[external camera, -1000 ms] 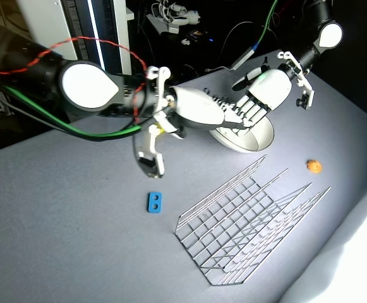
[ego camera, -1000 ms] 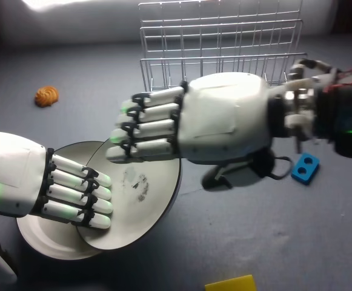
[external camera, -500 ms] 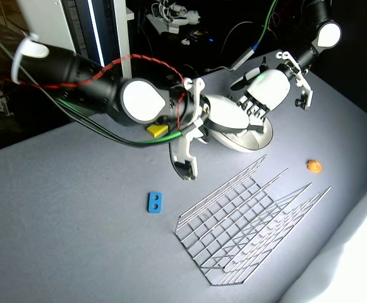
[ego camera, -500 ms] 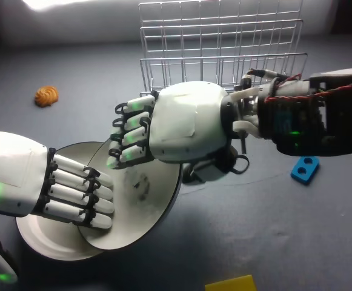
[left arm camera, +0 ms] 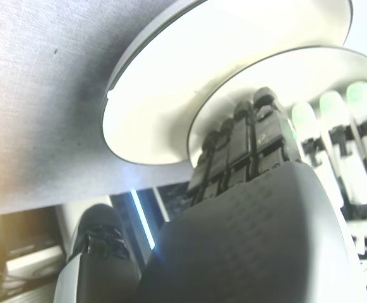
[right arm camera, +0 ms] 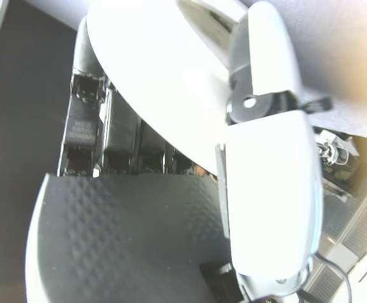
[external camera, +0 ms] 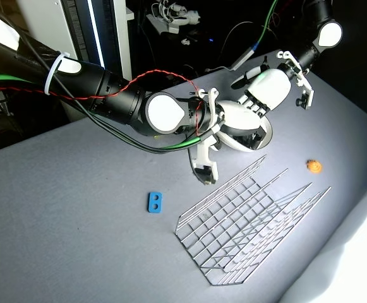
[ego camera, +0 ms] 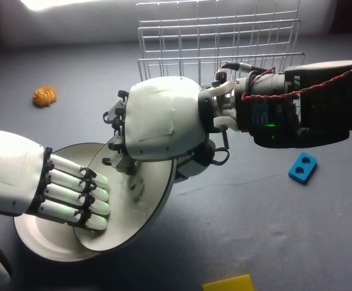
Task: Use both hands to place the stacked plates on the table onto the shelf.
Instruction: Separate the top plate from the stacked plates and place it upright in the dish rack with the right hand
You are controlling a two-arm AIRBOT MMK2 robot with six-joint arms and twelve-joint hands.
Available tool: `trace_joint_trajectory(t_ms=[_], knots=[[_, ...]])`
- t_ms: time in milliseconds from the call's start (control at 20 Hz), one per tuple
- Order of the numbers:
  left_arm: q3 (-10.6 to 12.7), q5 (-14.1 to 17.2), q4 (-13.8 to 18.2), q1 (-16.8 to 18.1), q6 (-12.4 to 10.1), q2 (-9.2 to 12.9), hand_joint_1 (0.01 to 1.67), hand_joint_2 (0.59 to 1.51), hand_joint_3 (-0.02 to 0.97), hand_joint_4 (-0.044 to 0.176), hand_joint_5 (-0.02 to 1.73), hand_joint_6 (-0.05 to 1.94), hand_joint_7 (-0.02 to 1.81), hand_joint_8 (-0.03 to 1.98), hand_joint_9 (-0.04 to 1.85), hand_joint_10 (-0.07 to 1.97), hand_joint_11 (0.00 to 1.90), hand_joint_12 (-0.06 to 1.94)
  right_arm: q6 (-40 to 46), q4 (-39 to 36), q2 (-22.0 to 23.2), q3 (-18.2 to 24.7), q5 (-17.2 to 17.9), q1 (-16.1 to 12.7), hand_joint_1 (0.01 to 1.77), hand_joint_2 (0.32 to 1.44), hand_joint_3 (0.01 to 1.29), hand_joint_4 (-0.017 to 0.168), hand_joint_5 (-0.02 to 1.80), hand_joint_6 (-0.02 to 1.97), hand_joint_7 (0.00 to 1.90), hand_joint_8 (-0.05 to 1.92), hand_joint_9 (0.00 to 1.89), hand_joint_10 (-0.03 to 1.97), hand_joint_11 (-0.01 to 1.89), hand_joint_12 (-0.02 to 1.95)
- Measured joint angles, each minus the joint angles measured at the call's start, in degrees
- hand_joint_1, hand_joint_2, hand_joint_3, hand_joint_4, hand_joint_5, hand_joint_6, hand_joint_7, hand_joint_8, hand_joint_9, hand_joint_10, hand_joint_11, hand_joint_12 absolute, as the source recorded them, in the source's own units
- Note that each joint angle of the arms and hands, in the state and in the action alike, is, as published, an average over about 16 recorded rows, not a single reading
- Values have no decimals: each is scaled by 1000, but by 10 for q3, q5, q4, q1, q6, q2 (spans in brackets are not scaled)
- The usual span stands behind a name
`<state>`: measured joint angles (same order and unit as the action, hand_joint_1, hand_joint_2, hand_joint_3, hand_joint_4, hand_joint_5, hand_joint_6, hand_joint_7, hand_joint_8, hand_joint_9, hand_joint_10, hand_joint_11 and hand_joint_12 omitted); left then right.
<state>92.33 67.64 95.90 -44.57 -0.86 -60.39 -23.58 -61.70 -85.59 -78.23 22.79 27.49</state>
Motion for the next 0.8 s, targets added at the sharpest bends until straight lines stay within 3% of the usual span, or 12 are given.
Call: trace_joint_trajectory(t_ms=[350,800], knots=[[21,5,-9,37,-29,11,17,1127,11,-1,12,5,5,-11,21,6,18,18,5,11,15,27,2,-7,1161,935,13,2,854,645,984,745,1171,71,709,1104],[53,15,-13,90,-73,43,16,1132,11,2,23,16,19,-7,21,6,20,19,32,18,79,117,-16,-45,1211,957,13,6,929,870,1030,853,1163,272,789,1138]])
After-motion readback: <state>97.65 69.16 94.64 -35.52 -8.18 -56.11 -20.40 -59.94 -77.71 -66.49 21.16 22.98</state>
